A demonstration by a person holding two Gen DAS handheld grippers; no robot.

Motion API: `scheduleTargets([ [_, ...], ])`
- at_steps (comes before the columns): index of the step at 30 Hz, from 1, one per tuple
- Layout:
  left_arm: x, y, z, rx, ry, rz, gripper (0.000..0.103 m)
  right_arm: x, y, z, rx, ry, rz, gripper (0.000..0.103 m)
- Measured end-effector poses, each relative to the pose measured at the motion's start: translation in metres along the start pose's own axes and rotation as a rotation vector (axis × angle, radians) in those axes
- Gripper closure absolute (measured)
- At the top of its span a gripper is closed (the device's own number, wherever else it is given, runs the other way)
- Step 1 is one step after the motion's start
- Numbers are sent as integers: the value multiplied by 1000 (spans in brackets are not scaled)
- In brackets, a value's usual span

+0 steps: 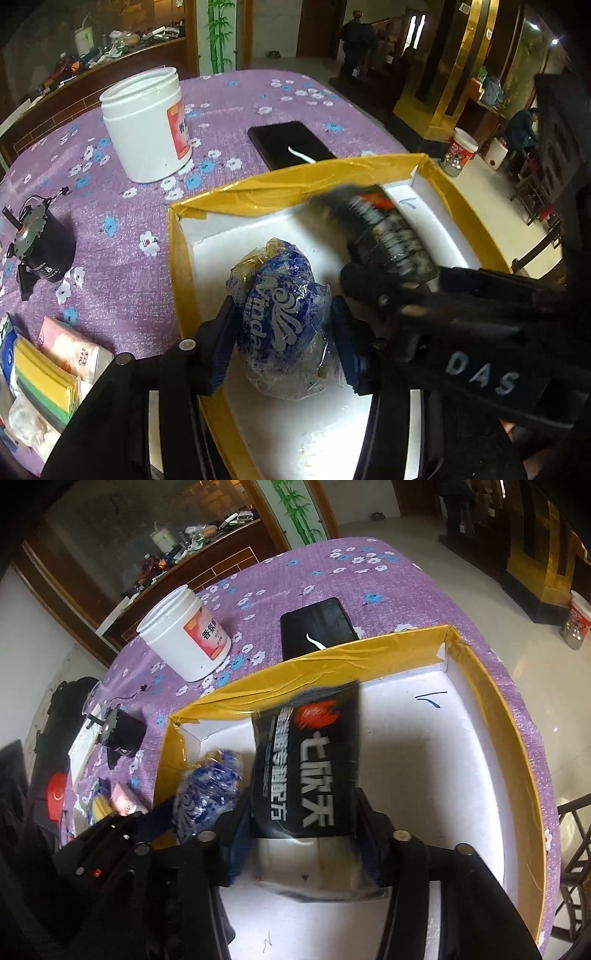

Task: Organize soft objects
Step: 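Lower both bags into the box and open both grippers, then grasp the blue sock tied with red plastic with the left gripper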

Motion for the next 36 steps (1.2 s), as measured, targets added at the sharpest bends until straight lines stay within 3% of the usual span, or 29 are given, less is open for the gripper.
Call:
scheduleTargets([
  [13, 4, -1, 22, -4, 73, 57, 47, 4, 6, 46, -87, -27, -21, 43],
  [18, 7, 5, 47, -40, 110, 54, 47, 19, 23, 81, -163, -61, -25, 41],
  [25, 32, 28, 97, -113, 152, 69, 47, 64, 65, 124, -278, -175, -8, 34],
  [31, 73, 57, 130, -149, 178, 118, 47, 115, 95, 124, -267, -204, 95, 35],
  [36, 118, 86, 150, -179, 146, 154, 47, 149, 119, 109, -215, -221, 165, 35],
])
Point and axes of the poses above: each gripper's, at about its wrist camera, not at the fingertips, and z roughly against the way its jaws point, x to its left, y to its underside, the point moved 8 cm from there along -z, roughly the way its jaws point, and after that the axes turned 4 degrees about z, right-handed, at the moved point
